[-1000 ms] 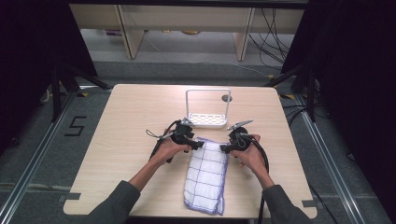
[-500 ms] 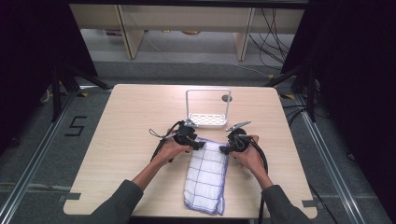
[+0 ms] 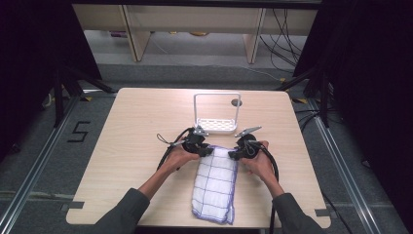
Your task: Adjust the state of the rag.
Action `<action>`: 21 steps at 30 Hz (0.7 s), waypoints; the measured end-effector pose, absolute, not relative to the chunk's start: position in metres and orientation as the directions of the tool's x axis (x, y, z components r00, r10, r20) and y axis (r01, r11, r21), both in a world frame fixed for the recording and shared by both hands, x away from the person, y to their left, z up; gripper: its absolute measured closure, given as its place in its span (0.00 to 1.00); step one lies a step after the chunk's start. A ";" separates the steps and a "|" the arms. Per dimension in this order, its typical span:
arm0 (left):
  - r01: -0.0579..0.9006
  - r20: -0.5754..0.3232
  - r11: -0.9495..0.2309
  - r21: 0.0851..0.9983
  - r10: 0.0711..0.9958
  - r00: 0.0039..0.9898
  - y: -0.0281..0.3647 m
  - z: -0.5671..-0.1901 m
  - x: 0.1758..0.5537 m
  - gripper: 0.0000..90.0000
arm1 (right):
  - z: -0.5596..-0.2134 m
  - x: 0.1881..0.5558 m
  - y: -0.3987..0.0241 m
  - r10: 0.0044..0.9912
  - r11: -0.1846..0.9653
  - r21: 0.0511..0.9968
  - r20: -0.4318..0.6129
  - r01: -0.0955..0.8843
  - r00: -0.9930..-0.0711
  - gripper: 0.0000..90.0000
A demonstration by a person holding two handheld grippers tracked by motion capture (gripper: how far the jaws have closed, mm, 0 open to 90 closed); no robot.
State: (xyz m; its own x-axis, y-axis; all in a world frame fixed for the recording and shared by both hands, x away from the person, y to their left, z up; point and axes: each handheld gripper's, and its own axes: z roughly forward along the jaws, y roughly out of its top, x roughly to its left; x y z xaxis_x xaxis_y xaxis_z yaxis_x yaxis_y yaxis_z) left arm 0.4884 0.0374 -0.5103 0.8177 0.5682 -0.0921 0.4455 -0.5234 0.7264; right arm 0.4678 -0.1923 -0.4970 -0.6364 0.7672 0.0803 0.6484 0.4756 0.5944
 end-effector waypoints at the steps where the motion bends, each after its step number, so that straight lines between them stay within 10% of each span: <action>1: 0.444 -0.089 -0.525 0.726 0.569 0.818 0.038 -0.510 0.488 0.83 | -0.497 0.468 -0.192 0.756 0.477 0.595 0.098 0.647 -0.648 0.79; 21: 0.414 -0.081 -0.482 0.772 0.572 0.816 0.058 -0.493 0.478 0.89 | -0.481 0.462 -0.184 0.709 0.459 0.674 0.115 0.579 -0.696 0.92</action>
State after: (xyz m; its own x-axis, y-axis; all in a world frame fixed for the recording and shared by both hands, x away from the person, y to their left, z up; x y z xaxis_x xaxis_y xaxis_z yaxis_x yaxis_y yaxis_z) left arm 0.4777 0.0575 -0.4927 0.8165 0.5717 -0.0805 0.4139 -0.4824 0.7720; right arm 0.4618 -0.1842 -0.4814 -0.6959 0.7088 0.1150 0.5791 0.4592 0.6737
